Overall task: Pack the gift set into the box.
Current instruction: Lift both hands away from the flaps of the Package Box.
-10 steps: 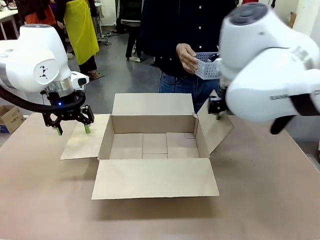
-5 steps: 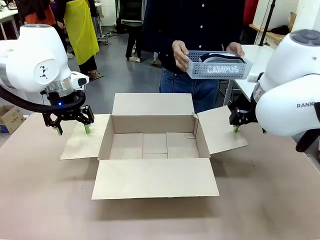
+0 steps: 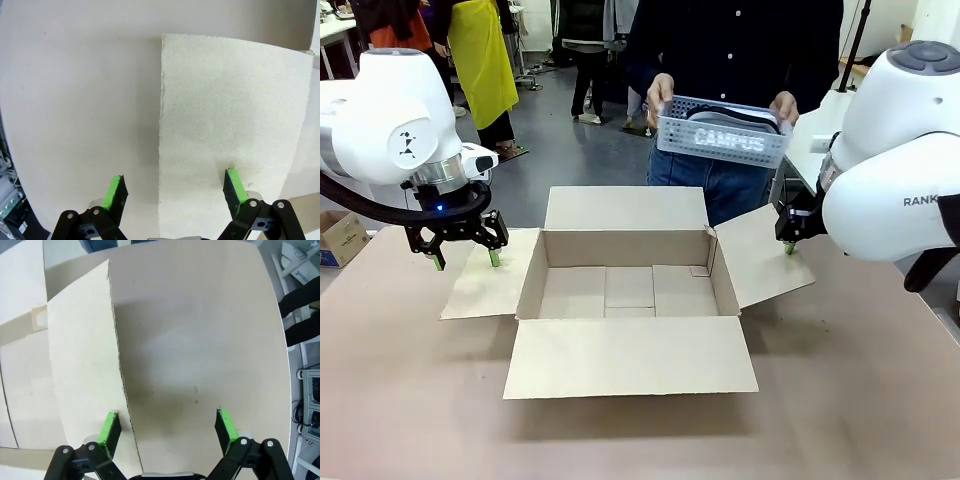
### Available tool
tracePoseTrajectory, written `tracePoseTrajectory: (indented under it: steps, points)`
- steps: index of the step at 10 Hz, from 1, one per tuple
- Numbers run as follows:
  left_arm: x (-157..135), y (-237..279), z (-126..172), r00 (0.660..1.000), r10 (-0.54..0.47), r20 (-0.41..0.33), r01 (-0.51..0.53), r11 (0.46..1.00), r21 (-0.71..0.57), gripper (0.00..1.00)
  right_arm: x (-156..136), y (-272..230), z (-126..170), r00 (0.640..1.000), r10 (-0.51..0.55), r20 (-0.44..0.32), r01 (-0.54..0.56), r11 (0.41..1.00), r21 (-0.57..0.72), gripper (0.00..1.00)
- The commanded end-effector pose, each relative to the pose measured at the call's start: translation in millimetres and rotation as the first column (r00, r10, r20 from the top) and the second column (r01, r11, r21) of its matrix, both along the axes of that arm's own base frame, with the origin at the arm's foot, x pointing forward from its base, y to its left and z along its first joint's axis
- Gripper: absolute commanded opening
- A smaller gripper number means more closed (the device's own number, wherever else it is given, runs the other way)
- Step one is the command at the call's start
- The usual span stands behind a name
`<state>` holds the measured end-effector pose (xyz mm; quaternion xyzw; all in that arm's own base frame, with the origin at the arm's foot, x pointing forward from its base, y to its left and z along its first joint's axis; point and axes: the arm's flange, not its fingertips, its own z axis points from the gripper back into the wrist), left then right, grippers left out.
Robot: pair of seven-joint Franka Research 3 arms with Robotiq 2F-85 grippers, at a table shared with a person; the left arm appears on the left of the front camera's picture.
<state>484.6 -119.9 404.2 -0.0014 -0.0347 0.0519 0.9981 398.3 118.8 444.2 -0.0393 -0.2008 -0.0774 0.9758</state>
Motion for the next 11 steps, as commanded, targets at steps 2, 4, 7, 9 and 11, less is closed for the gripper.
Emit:
tracePoseTrajectory:
  steps: [2,4,7,9,11]
  points:
    - [-1.0,0.1,1.9,1.000,0.015,0.007,-0.015,1.000,0.015,1.00,0.7,-0.5,1.4,1.000,-0.017,-0.003,0.017,1.000,0.001,1.00]
    - [-1.0,0.1,1.9,1.000,0.015,0.007,-0.015,1.000,0.015,1.00,0.7,-0.5,1.4,1.000,-0.017,-0.003,0.017,1.000,0.001,1.00]
    - [-1.0,0.1,1.9,1.000,0.015,0.007,-0.015,1.000,0.015,1.00,0.7,-0.5,1.4,1.000,-0.017,-0.003,0.017,1.000,0.001,1.00]
    - [-1.0,0.1,1.9,1.000,0.015,0.007,-0.015,1.000,0.015,1.00,0.7,-0.5,1.4,1.000,-0.017,-0.003,0.017,1.000,0.001,1.00]
    - [-1.0,0.1,1.9,1.000,0.015,0.007,-0.015,1.000,0.015,1.00,0.7,-0.5,1.4,1.000,-0.017,-0.003,0.017,1.000,0.001,1.00]
